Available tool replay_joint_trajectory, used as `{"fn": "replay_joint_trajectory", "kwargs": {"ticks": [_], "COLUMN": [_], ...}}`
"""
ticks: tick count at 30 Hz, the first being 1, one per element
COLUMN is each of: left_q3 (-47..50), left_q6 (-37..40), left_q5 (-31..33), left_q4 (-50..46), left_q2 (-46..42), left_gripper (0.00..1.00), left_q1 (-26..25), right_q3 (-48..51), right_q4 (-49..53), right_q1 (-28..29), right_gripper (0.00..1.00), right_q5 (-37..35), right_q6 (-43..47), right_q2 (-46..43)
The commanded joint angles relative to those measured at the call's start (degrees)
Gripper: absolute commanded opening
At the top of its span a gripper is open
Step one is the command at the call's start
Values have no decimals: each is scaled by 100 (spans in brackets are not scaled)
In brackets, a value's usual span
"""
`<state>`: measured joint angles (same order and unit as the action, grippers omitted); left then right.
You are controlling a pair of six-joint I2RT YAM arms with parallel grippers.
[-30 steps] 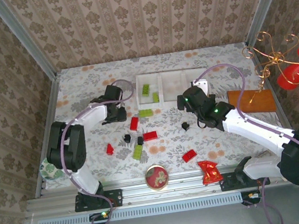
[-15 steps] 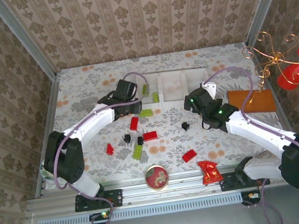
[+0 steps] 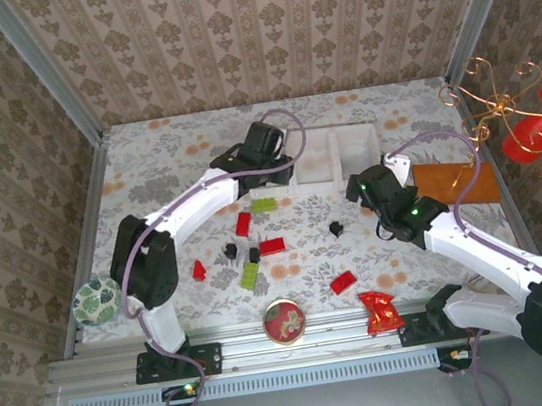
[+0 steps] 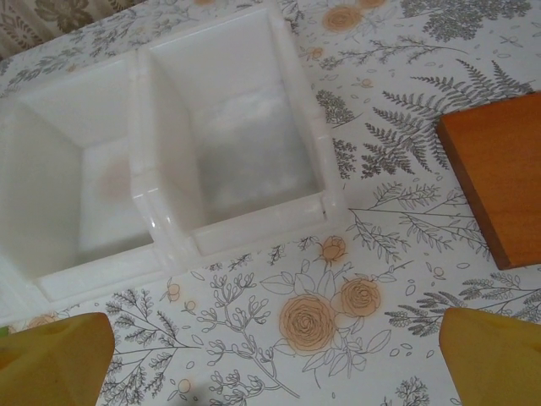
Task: Sort the legos into containers by color
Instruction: Place the lego in the container.
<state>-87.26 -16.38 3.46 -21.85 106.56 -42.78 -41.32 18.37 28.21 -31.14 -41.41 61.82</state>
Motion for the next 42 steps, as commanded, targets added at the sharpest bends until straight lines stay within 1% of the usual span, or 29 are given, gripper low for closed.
{"fn": "replay_joint_trajectory", "kwargs": {"ticks": [1, 11, 13, 19, 26, 32, 39, 42], "left_q3": [-482, -1641, -1855, -2271, -2582, -2769, -2773, -2708], "left_q6": [229, 554, 600, 671, 680, 687, 731, 775], "left_q5": [-117, 20, 56, 161, 146, 146, 196, 262], "left_q4": [-34, -437, -528, -652, -724, -803, -794, -758], "left_q2": [333, 1309, 1472, 1850, 2134, 2272, 2182, 2044], "left_gripper": [11, 13, 15, 17, 20, 33, 56, 61], "left_q1": [-70, -211, -223, -247, -279, -313, -362, -369], "right_q3": [144, 194, 196, 221, 170, 159, 92, 29], "right_q4": [14, 40, 43, 66, 83, 149, 225, 289], "right_q1": [-68, -130, -136, -192, -201, -201, -201, -197], "right_gripper": [100, 100, 100, 100, 100, 100, 100, 100], "right_q5": [-165, -51, -51, -18, 46, 141, 252, 348], "right_q6": [-227, -227, -257, -342, -229, -131, 56, 186], "right_q2": [-195, -179, -154, -68, 65, 205, 338, 421]}}
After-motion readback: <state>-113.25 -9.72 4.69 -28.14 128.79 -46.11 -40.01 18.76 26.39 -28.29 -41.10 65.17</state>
